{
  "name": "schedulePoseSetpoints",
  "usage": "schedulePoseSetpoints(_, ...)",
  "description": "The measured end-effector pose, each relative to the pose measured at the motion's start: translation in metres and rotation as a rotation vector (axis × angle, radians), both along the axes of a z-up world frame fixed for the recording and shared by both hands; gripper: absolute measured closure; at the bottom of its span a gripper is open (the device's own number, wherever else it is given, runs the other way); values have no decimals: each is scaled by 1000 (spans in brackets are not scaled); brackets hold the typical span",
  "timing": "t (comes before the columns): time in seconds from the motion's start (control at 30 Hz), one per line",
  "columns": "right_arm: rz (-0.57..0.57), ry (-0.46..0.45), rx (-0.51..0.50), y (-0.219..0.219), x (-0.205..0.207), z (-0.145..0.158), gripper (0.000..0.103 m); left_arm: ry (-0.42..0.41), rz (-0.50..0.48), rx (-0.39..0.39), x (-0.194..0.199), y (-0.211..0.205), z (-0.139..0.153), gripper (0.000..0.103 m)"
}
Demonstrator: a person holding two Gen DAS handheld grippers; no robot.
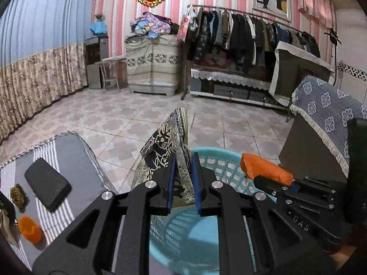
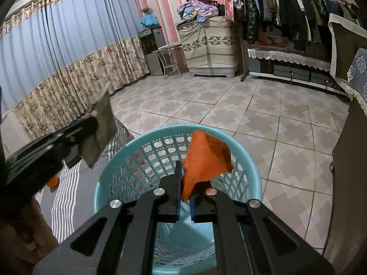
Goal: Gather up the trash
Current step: 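Carry the snack bag and orange bag over the blue basket with both tools, then open the left tool and right tool to drop both bags into the basket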
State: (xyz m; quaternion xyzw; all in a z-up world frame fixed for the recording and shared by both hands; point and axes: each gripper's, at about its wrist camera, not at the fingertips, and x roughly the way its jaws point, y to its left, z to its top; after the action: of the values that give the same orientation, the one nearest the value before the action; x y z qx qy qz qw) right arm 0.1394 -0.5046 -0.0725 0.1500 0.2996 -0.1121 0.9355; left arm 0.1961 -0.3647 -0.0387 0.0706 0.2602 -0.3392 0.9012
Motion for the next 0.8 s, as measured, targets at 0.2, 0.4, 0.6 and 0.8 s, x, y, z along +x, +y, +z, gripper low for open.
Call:
schedulePoseSetpoints(0.2,-8,2,8,-2,1,-2,97,33,-22,17,-1,-4,-16,87)
schedulePoseSetpoints(0.4,-23,1,13,-4,1,-2,97,46,-40,28,-6,-10,-22,85)
schedulePoseSetpoints(0.6,-50,-7,25,-10,-2,-2,97,62,-101,-11,-27,-11,-9,85)
schedulePoseSetpoints(0.8,-67,-23,44,-14,-8,-2,97,76,-122,-18,-33,-12,-9,85)
